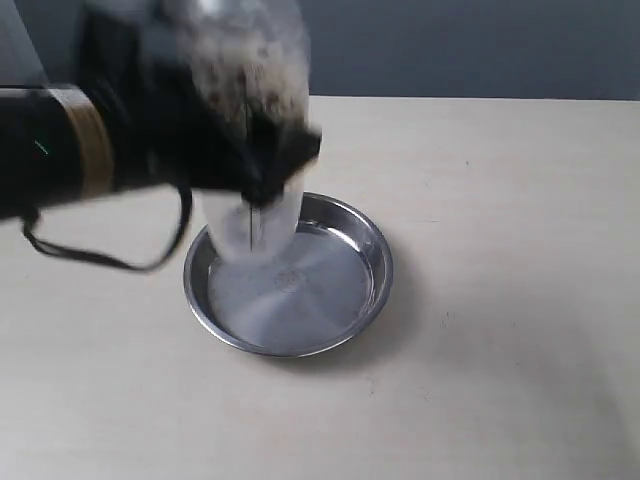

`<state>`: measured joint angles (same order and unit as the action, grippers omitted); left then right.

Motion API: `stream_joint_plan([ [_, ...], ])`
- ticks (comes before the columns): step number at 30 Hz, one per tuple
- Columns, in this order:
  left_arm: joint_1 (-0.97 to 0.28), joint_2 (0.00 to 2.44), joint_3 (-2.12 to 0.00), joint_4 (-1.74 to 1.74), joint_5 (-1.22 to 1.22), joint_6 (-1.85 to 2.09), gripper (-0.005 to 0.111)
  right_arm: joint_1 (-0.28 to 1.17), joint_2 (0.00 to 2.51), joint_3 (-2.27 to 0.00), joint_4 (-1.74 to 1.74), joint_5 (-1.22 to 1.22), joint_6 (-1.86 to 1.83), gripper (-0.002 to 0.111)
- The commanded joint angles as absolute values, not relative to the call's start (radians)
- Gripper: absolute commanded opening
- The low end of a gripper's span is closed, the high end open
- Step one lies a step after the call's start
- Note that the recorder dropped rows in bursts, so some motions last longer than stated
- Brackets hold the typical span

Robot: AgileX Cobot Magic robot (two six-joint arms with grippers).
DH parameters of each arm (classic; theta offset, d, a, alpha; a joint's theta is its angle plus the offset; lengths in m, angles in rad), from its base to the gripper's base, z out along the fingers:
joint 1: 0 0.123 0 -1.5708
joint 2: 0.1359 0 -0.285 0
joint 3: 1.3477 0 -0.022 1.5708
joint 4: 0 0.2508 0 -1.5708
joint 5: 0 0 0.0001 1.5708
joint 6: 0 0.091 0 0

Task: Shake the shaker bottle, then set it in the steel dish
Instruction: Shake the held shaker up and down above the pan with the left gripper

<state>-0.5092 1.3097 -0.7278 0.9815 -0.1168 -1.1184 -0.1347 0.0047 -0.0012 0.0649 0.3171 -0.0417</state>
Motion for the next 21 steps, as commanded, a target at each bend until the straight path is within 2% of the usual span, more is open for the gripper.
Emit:
stream_joint_plan([
  [1, -0.520, 1.177, -0.853, 1.041, -0.217, -1.108, 0.000, -0.138, 0.000, 0.000, 0.066, 0.305, -0.044, -0.001],
  [3, -0.522, 1.172, -0.850, 1.041, -0.151, -1.137, 0.000, -0.138, 0.000, 0.000, 0.066, 0.305, -0.044, -0.001],
  [5, -0.522, 1.331, -0.703, 1.037, -0.138, -1.177, 0.000, -0.138, 0.000, 0.000, 0.066, 0.305, -0.044, -0.001],
  [7, -0.522, 1.270, -0.755, 1.056, -0.258, -1.237, 0.000, -0.138, 0.000, 0.000, 0.066, 0.305, -0.044, -0.001],
  [9, -0.522, 1.164, -0.858, 1.100, -0.221, -1.163, 0.000, -0.138, 0.000, 0.000, 0.066, 0.305, -0.044, -0.001],
  [12, -0.522, 1.329, -0.713, 1.081, -0.079, -1.197, 0.000, -0.138, 0.000, 0.000, 0.066, 0.305, -0.044, -0.001],
  [14, -0.522, 1.180, -0.830, 1.098, -0.238, -1.165, 0.000, -0.138, 0.000, 0.000, 0.066, 0.305, -0.044, -0.001],
  [15, -0.522, 1.135, -0.887, 1.104, -0.172, -1.124, 0.000, -0.138, 0.000, 0.000, 0.066, 0.305, -0.044, -0.001],
  [18, -0.518, 1.316, -0.699, 1.043, -0.084, -1.173, 0.000, -0.138, 0.000, 0.000, 0.066, 0.305, -0.044, -0.001],
  [21, -0.525, 1.222, -0.793, 1.068, -0.223, -1.188, 0.000, -0.138, 0.000, 0.000, 0.066, 0.305, -0.044, -0.001],
])
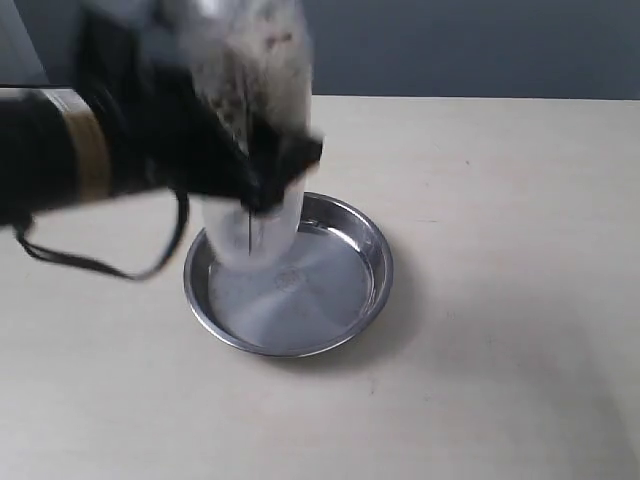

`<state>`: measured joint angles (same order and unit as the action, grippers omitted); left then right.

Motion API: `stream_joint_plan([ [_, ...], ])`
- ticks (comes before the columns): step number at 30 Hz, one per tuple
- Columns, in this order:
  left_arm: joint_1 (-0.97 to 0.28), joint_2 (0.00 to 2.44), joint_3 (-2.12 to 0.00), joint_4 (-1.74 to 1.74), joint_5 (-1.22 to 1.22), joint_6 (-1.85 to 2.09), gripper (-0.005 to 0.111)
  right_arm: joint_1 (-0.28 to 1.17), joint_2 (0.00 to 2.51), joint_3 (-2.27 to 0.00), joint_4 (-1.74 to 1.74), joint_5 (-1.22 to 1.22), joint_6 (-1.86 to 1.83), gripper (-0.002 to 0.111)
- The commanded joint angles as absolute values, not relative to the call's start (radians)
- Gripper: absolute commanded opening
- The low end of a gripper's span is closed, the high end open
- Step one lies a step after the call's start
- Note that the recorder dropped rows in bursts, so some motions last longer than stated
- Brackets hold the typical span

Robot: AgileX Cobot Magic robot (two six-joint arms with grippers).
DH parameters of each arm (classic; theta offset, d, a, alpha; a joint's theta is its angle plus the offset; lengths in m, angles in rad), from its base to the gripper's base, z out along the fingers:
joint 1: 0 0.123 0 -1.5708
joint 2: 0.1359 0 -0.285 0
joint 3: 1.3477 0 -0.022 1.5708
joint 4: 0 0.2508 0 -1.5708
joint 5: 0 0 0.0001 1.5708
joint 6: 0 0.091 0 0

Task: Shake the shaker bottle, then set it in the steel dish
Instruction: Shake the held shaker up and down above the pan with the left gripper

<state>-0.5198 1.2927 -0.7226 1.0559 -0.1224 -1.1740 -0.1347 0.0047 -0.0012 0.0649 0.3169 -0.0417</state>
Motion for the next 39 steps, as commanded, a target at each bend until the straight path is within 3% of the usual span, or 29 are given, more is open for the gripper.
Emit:
stream_joint_plan([
  [1, -0.525, 1.184, -0.845, 1.074, -0.239, -1.153, 0.000, -0.138, 0.000, 0.000, 0.066, 0.305, -0.044, -0.001],
  [3, -0.531, 1.156, -0.893, 1.072, -0.155, -1.124, 0.000, -0.138, 0.000, 0.000, 0.066, 0.305, -0.044, -0.001],
  [8, -0.539, 1.347, -0.753, 1.036, -0.120, -1.158, 0.000, -0.138, 0.000, 0.000, 0.066, 0.305, -0.044, -0.001],
  [13, -0.539, 1.192, -0.930, 1.065, -0.148, -1.119, 0.000, -0.138, 0.000, 0.000, 0.066, 0.305, -0.044, -0.001],
  [18, -0.541, 1.392, -0.736, 1.025, -0.113, -1.161, 0.000, -0.138, 0.000, 0.000, 0.066, 0.305, -0.044, -0.001],
  [23, -0.541, 1.201, -0.872, 1.064, -0.195, -1.139, 0.000, -0.138, 0.000, 0.000, 0.066, 0.305, -0.044, -0.001],
  [28, -0.541, 1.388, -0.687, 1.007, -0.168, -1.179, 0.000, -0.138, 0.000, 0.000, 0.066, 0.305, -0.044, -0.001],
  [32, -0.541, 1.213, -0.784, 1.042, -0.301, -1.179, 0.000, -0.138, 0.000, 0.000, 0.066, 0.305, -0.044, -0.001],
  [34, -0.546, 1.170, -0.806, 1.028, -0.225, -1.088, 0.000, -0.138, 0.000, 0.000, 0.066, 0.305, -0.044, -0.001],
  [39, -0.550, 1.349, -0.686, 0.943, -0.112, -1.113, 0.000, -0.138, 0.000, 0.000, 0.066, 0.305, -0.044, -0.001],
])
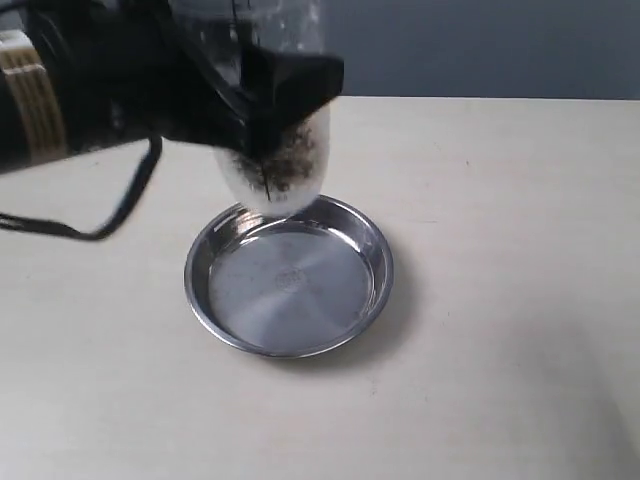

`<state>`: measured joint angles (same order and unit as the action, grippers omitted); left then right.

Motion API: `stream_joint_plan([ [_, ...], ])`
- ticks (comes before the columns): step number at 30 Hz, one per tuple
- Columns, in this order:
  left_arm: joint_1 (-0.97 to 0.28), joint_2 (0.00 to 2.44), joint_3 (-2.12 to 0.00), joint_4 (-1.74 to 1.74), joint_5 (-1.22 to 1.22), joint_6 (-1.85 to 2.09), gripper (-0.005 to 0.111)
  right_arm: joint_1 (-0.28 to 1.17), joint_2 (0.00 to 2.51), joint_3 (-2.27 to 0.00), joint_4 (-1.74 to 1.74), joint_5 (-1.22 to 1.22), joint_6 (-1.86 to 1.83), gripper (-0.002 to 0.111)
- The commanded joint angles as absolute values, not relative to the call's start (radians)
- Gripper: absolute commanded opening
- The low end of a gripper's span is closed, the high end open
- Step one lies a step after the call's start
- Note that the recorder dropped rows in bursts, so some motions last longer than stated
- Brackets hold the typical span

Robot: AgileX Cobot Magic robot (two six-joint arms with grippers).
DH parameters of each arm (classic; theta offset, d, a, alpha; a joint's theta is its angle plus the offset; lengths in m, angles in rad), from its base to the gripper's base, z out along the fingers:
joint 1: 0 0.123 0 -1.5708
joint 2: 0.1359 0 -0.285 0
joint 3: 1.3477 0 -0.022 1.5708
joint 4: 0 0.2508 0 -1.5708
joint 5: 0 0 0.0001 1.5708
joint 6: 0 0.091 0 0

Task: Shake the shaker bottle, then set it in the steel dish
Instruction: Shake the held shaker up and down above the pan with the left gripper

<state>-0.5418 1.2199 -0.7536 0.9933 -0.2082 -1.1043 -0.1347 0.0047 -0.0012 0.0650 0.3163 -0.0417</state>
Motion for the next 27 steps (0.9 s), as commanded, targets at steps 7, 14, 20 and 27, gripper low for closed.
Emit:
stream_joint_plan([
  [7, -0.550, 1.205, -0.847, 0.925, -0.042, -1.037, 0.000, -0.138, 0.000, 0.000, 0.066, 0.305, -0.044, -0.001],
  [14, -0.550, 1.275, -0.762, 0.905, -0.252, -1.063, 0.000, -0.138, 0.000, 0.000, 0.066, 0.305, -0.044, -0.001],
  [20, -0.550, 1.378, -0.710, 0.906, -0.148, -1.017, 0.000, -0.138, 0.000, 0.000, 0.066, 0.305, -0.044, -0.001],
  [27, -0.550, 1.210, -0.906, 0.937, -0.140, -0.990, 0.000, -0.138, 0.000, 0.000, 0.066, 0.305, -0.044, -0.001],
])
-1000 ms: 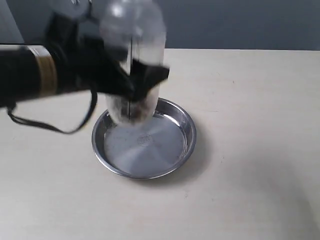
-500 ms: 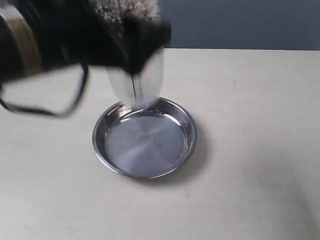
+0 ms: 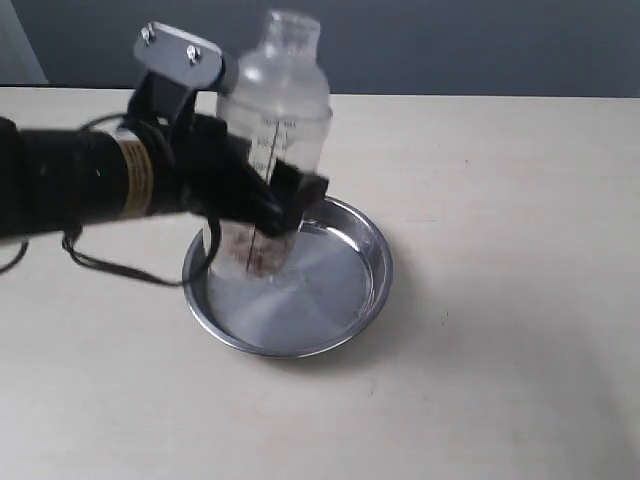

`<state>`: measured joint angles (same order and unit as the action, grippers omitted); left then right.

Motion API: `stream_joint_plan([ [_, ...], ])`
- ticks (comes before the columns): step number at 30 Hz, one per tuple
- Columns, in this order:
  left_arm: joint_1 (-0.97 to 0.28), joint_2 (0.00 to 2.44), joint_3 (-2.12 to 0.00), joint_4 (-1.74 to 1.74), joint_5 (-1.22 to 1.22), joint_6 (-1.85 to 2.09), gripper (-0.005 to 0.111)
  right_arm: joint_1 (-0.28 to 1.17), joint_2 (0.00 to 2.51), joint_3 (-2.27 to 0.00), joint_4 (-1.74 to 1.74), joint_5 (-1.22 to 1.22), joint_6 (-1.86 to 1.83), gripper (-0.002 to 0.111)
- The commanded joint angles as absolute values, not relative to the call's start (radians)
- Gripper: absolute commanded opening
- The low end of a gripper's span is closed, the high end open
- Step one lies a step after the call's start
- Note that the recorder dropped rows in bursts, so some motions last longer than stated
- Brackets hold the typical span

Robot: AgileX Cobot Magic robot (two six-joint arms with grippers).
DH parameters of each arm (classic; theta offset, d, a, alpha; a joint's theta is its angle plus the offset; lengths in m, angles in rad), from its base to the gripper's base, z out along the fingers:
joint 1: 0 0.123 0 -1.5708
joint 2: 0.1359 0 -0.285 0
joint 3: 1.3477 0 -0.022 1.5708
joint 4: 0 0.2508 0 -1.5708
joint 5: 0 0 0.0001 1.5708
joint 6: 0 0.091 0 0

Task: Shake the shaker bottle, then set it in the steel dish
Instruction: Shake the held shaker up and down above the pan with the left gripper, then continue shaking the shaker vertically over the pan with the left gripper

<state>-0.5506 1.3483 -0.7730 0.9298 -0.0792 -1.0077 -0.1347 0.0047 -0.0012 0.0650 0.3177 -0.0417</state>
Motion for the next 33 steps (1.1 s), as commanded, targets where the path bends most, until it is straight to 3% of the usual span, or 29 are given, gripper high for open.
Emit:
stream_joint_plan([
  [1, -0.550, 1.225, -0.875, 0.923, -0.108, -0.994, 0.000, -0.138, 0.000, 0.000, 0.066, 0.305, -0.044, -0.001],
  [5, -0.550, 1.416, -0.709, 0.860, -0.106, -1.000, 0.000, -0.138, 0.000, 0.000, 0.066, 0.305, -0.044, -0.001],
  [8, -0.557, 1.361, -0.717, 0.902, -0.118, -0.999, 0.000, -0.138, 0.000, 0.000, 0.066, 0.305, -0.044, -0.001],
  [11, -0.488, 1.338, -0.769, 0.903, 0.000, -0.908, 0.000, -0.138, 0.000, 0.000, 0.066, 0.305, -0.044, -0.001],
  [13, -0.433, 1.370, -0.759, 0.758, -0.148, -1.021, 0.000, -0.138, 0.000, 0.000, 0.066, 0.305, -0.044, -0.001],
  [16, -0.549, 1.393, -0.726, 1.012, -0.606, -1.101, 0.000, -0.138, 0.000, 0.000, 0.066, 0.305, -0.044, -0.001],
  [17, -0.580, 1.393, -0.736, 1.077, -0.516, -1.102, 0.000, -0.138, 0.000, 0.000, 0.066, 0.305, -0.044, -0.001],
  [19, -0.614, 1.398, -0.749, 1.039, -0.015, -1.077, 0.000, -0.138, 0.000, 0.000, 0.066, 0.305, -0.044, -0.001],
  [21, -0.528, 1.449, -0.758, 1.122, 0.384, -1.111, 0.000, -0.138, 0.000, 0.000, 0.066, 0.305, -0.044, -0.001],
  [22, -0.457, 1.465, -0.758, 1.146, 0.406, -1.275, 0.000, -0.138, 0.000, 0.000, 0.066, 0.305, -0.044, -0.001],
  [24, -0.370, 1.458, -0.733, 1.060, 0.108, -1.424, 0.000, -0.138, 0.000, 0.000, 0.066, 0.305, -0.044, -0.001],
  [26, -0.386, 1.455, -0.693, 1.082, -0.500, -1.412, 0.000, -0.138, 0.000, 0.000, 0.066, 0.305, -0.044, -0.001],
  [27, -0.414, 1.461, -0.696, 1.120, -0.685, -1.405, 0.000, -0.138, 0.000, 0.000, 0.066, 0.305, -0.044, -0.001],
  [28, -0.434, 1.461, -0.704, 1.174, -0.676, -1.402, 0.000, -0.138, 0.000, 0.000, 0.066, 0.305, -0.044, -0.001],
  [30, -0.443, 1.450, -0.703, 1.186, -0.309, -1.412, 0.000, -0.138, 0.000, 0.000, 0.066, 0.305, -0.044, -0.001],
  [32, -0.410, 1.462, -0.717, 0.979, 0.079, -1.412, 0.000, -0.138, 0.000, 0.000, 0.066, 0.305, -0.044, -0.001],
  [33, -0.388, 1.461, -0.722, 0.914, 0.075, -1.403, 0.000, -0.138, 0.000, 0.000, 0.066, 0.305, -0.044, -0.001],
])
